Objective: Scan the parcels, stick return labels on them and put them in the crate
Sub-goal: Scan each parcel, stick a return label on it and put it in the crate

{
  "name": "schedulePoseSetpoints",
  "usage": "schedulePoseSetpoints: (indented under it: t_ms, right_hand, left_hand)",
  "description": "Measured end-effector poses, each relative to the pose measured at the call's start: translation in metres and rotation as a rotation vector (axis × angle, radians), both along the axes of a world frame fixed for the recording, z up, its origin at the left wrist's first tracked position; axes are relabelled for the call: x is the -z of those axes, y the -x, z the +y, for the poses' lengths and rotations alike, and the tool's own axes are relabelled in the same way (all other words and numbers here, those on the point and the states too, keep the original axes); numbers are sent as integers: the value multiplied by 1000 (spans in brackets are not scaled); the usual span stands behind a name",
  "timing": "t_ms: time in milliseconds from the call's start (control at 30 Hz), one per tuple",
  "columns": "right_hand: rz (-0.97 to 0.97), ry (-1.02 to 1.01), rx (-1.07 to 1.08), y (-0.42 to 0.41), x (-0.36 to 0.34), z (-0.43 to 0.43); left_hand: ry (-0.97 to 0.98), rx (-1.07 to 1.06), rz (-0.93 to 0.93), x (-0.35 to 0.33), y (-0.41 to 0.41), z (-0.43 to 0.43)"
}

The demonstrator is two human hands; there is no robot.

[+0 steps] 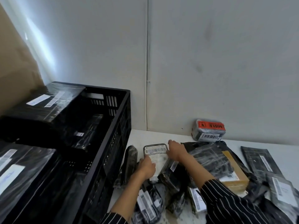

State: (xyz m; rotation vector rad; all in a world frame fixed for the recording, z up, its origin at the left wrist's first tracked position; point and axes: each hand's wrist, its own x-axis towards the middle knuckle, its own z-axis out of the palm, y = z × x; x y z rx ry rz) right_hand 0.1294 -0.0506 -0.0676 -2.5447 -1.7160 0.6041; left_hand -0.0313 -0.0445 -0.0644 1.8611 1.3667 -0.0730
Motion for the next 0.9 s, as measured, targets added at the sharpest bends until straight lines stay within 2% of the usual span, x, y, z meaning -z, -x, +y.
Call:
schedulePoseSetpoints:
  t_ms: [233, 367, 467, 533, 633, 833, 900]
  right_hand:
    - [25, 198, 122, -6, 27, 40]
    - [143, 193, 189, -13, 32, 41]
    - [234, 82, 223, -18, 33, 36]
    - [301, -9, 270, -20, 34, 33]
    - [558, -215, 325, -22, 36, 31]
    - [939, -521, 450, -10, 3, 20]
    - [1005, -617, 455, -6, -10, 13]
  left_hand:
    - [-5, -82, 123, 32, -20, 21]
    - [-14, -175, 128, 38, -22, 30]
    - [-41, -309, 23, 38, -22, 31]
    - [-95, -379, -161, 41, -19, 30]
    - [-215, -445, -407, 42, -17, 29]
    - [-469, -391, -588, 23, -13, 32]
    - [-491, -362, -622, 7, -11, 30]
